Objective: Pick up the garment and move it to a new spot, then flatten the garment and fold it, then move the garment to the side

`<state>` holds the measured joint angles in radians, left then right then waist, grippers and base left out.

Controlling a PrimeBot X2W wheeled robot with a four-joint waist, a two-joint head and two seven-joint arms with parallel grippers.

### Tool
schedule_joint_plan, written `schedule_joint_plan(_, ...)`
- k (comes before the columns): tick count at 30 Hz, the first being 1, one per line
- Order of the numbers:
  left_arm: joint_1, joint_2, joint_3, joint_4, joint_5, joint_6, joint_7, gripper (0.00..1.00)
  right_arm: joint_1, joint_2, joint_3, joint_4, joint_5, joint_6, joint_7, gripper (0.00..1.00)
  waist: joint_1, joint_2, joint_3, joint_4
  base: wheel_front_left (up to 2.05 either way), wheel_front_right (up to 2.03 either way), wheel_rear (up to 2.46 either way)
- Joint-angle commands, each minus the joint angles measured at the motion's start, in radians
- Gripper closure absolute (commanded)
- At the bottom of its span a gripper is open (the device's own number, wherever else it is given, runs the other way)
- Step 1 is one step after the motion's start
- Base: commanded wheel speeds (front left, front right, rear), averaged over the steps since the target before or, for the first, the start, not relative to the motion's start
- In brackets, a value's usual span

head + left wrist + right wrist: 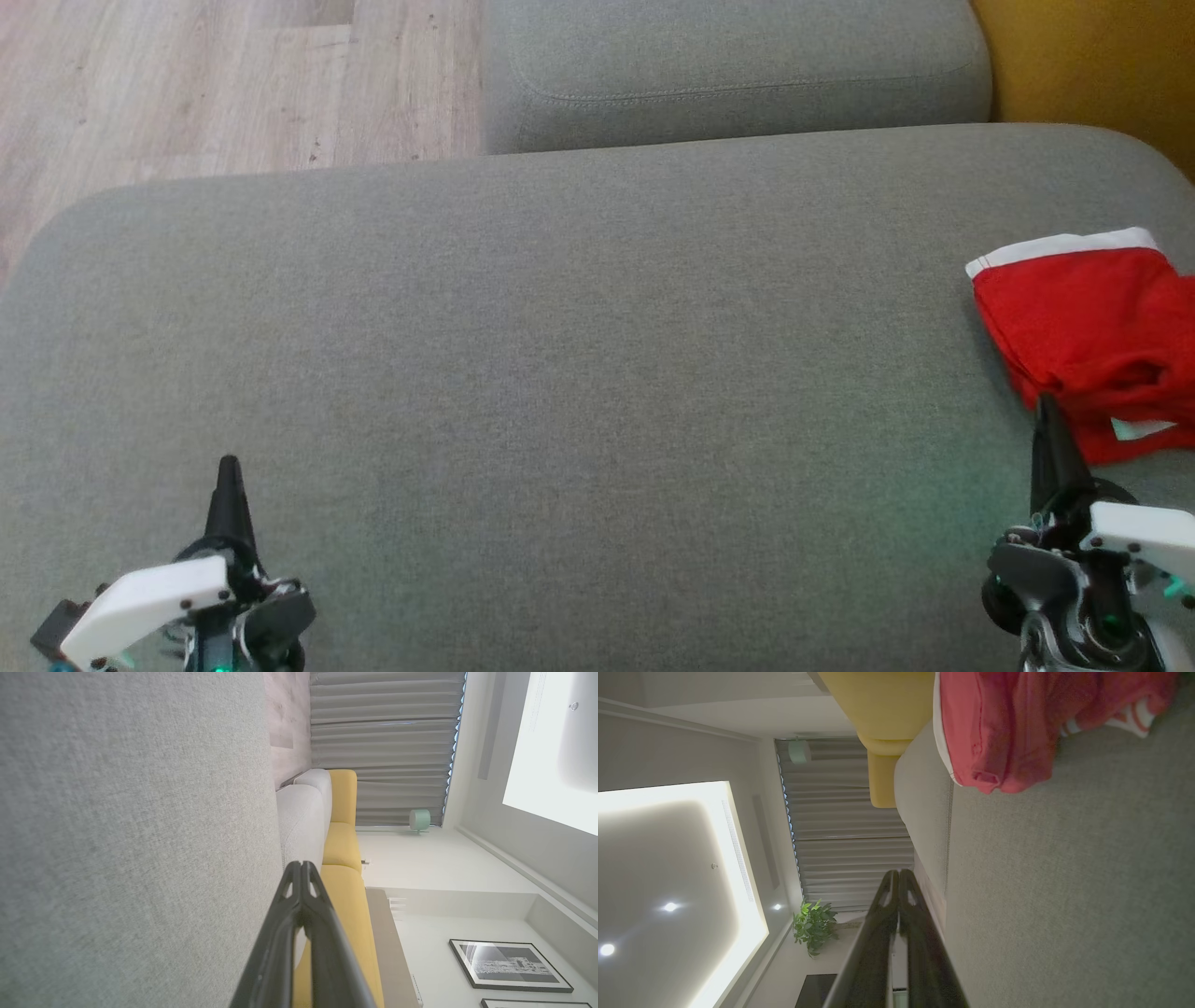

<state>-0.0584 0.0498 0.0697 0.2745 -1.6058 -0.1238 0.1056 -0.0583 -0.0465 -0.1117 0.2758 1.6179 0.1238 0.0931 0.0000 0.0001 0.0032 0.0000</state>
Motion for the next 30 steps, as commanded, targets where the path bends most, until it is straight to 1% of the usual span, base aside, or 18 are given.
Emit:
schedule_joint_plan(1, -0.049, 0.004, 0.040, -0.029, -0.006, -0.007, 0.004, 1.00, -0.048, -0.016, 0.015, -0.032, 0.005, 0.007, 0.006, 1.00, 0.0000, -0.0001, 0.000, 0.000, 0.00, 0.00, 0.00)
schedule_joint_plan(30, -0.049, 0.003, 0.042, -0.029, -0.005, -0.007, 0.006, 1.00, -0.048, -0.012, 0.009, -0.032, 0.000, 0.007, 0.011, 1.00, 0.0000, -0.0001, 0.000, 0.000, 0.00, 0.00, 0.00)
